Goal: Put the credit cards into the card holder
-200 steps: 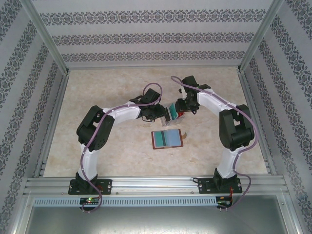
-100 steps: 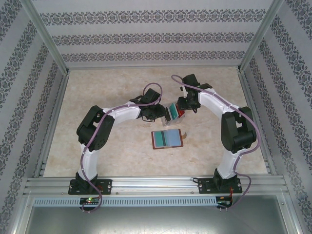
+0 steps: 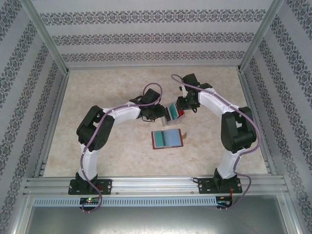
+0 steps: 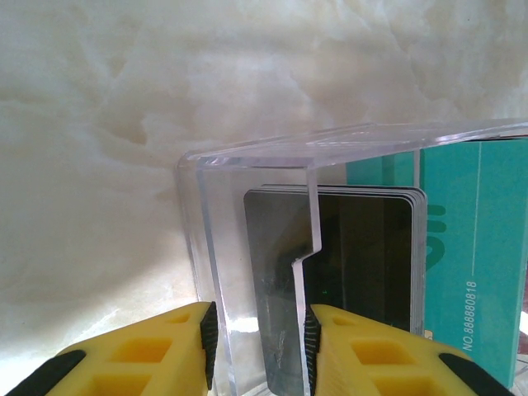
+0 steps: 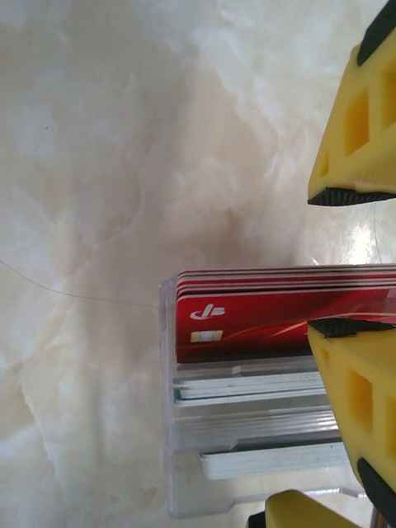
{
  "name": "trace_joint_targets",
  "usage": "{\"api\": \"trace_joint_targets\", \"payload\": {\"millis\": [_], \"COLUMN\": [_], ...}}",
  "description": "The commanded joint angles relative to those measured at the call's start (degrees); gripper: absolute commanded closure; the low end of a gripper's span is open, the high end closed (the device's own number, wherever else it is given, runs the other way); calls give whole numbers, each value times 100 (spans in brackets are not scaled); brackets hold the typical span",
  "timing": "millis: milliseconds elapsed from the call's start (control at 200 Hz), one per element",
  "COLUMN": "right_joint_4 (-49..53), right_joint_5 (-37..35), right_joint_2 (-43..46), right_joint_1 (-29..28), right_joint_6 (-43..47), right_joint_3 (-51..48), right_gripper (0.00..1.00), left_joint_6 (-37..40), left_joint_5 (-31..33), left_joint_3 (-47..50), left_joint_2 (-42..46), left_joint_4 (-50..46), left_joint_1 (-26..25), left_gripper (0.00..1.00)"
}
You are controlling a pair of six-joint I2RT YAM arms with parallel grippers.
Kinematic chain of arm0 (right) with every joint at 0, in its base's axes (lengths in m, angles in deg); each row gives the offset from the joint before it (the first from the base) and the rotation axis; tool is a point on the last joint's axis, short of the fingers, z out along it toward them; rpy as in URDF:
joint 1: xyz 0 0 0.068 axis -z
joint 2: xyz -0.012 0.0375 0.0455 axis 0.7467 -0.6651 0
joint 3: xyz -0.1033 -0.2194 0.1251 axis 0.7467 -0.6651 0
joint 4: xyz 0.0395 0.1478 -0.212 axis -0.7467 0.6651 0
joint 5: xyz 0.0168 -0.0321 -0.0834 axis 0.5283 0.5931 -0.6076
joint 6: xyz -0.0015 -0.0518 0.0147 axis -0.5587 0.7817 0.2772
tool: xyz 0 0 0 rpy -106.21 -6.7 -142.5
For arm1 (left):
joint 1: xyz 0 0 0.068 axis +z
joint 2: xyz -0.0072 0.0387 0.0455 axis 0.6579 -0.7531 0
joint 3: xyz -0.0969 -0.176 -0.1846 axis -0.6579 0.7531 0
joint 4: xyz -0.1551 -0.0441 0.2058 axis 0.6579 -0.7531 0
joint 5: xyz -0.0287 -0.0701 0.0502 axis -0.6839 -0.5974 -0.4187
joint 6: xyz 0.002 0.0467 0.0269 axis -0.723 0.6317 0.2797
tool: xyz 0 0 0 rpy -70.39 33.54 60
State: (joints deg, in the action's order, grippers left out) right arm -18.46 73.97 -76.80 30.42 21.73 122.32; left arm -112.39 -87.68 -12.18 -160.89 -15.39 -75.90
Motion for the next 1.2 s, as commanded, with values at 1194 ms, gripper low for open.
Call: {"api": "trace_joint_targets", "payload": {"millis": [1194], "right_joint_4": [-20], "right_joint_5": [-509], "right_joint_2": [-13], "right_joint_1": [-116], "right_joint_6": [-10], "right_joint_3": [93], "right_gripper": [67], "left_joint_6": [-23], "left_joint_5": [-33], "left_joint_3": [152], "left_joint_2": [-91], "left_joint_4": [-166], "left_joint_1": [49], "left_gripper": [65]}}
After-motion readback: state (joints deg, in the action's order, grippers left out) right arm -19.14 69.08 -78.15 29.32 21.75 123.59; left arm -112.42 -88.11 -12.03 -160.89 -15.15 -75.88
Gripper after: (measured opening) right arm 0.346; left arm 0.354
